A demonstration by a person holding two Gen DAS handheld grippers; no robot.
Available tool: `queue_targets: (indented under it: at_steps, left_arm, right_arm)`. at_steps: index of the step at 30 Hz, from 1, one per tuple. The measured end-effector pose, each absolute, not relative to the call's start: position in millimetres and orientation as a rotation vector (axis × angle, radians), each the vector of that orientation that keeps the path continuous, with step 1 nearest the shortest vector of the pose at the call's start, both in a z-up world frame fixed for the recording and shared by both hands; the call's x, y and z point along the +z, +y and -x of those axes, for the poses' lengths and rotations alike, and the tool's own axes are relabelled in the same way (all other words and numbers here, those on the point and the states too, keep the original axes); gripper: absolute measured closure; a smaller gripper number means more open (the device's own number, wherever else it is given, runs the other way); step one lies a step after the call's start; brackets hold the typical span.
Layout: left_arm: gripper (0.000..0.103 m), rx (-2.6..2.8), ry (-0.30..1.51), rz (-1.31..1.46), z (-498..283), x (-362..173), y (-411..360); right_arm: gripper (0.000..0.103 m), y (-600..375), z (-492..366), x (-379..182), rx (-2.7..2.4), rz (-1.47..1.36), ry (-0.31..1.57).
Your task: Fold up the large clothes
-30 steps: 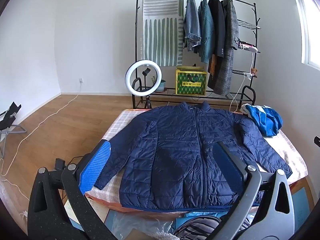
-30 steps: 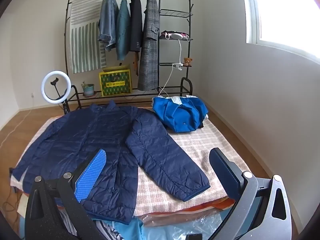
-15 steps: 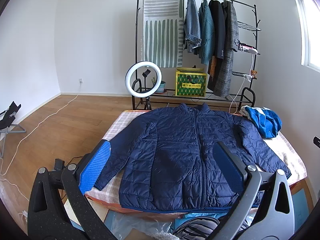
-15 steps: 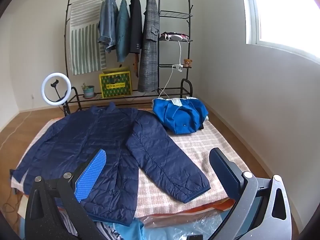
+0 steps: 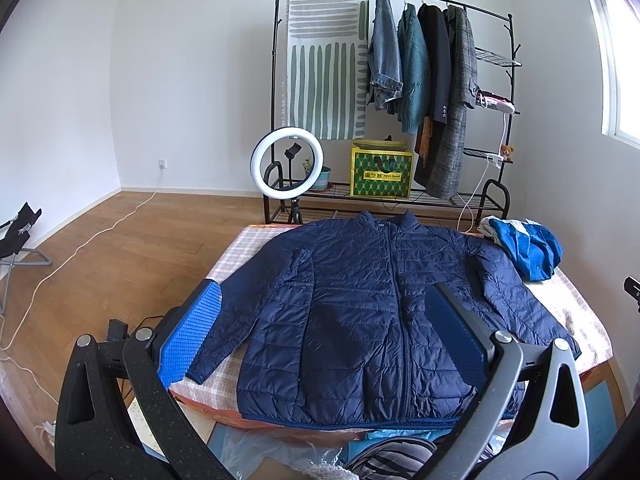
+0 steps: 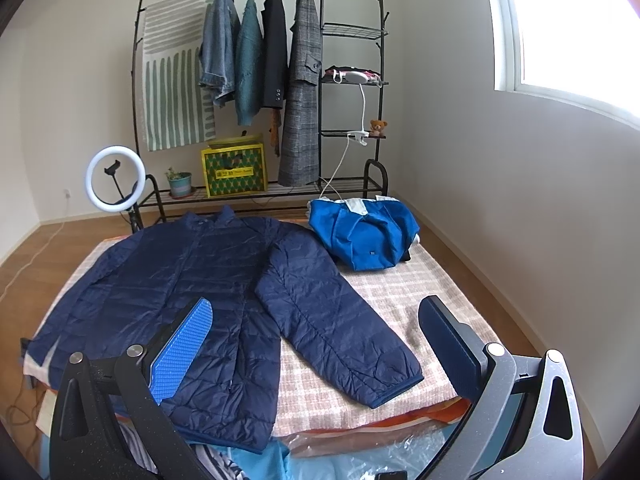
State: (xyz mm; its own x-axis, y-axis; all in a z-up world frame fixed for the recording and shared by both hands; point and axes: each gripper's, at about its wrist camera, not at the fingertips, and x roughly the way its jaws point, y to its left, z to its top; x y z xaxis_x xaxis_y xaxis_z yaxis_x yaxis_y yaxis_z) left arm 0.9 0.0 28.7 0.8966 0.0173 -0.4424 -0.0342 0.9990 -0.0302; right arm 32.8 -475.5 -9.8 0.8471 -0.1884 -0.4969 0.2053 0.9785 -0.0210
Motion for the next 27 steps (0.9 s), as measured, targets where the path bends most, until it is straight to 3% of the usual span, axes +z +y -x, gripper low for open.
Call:
queue_targets:
  at_steps: [27]
  left_arm:
    - [0.000, 0.030, 0.452, 0.035, -0.4, 32.1, 0.6]
  right_arm:
    - [0.000, -476.0, -32.5, -4.9, -0.201, -0.036, 0.513]
